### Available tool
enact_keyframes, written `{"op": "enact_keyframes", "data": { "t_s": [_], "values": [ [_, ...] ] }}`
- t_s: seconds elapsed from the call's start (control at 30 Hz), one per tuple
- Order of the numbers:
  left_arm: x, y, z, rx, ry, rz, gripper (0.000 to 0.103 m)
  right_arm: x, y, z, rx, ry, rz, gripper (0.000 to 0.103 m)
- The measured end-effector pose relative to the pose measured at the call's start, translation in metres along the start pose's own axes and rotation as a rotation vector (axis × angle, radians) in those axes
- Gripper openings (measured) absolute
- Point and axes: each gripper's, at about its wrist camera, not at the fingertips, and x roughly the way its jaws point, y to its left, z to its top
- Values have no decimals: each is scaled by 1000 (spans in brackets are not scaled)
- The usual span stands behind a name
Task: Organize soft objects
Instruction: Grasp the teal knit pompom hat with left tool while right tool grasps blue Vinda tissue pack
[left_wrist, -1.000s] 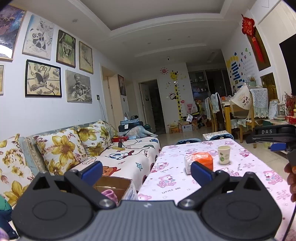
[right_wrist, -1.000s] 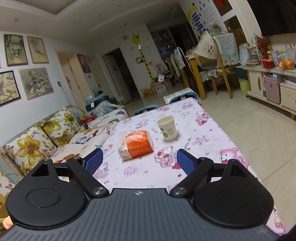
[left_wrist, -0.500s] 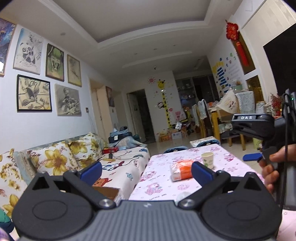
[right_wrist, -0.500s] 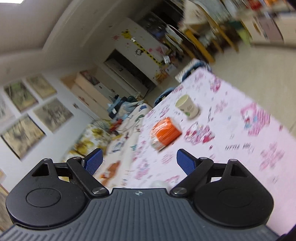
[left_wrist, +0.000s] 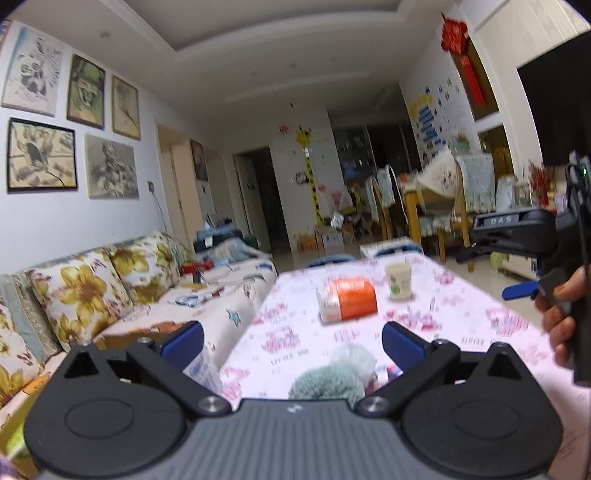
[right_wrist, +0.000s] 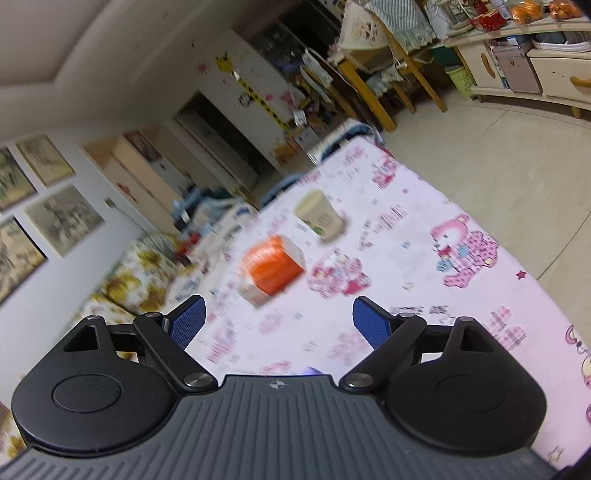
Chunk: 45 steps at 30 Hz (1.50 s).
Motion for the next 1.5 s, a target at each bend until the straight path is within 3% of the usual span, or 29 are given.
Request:
{"op": "enact_keyframes", "data": {
  "t_s": [0.33,0.57,0.9,1.03,1.1,1.17,1.37,1.5],
  "values": [
    [83,-24,-35,99,131,-31,96,44,-2,-35,-139,197,-52,103],
    [131,-20,-49,46,253,-50,96,71,8,-59,-263,285,-65,103],
    [165,-11,-63,-82,372,-150,96,73,25,-76,-451,273,-99,99],
    [173,-13,-66,-86,396,-183,96,73,25,-76,-495,255,-122,85],
    [176,-12,-65,-89,398,-193,92,71,25,-76,-500,254,-122,78],
    [177,-12,-65,-103,407,-214,82,72,26,-76,-511,255,-129,69],
    [175,-9,-63,-124,409,-214,72,72,29,-77,-547,245,-139,66],
    [169,-6,-62,-133,404,-209,70,71,29,-76,-534,239,-149,66]
  ]
}}
